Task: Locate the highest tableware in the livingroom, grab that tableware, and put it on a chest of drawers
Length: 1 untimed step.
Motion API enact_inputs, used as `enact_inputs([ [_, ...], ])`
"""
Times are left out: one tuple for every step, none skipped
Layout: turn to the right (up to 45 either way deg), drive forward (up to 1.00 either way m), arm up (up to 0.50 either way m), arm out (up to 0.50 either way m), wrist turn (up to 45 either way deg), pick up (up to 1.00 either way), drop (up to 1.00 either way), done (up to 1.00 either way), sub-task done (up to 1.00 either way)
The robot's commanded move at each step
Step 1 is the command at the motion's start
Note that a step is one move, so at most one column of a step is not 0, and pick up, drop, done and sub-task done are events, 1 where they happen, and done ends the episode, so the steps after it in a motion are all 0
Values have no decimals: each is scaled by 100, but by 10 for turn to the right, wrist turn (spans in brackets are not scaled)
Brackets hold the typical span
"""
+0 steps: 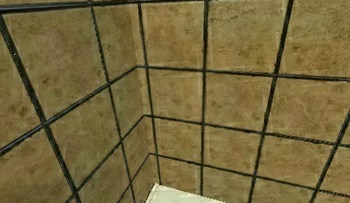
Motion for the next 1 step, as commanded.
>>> enact_inputs([
  [0,0,8,0,0,0,0,0,0],
])
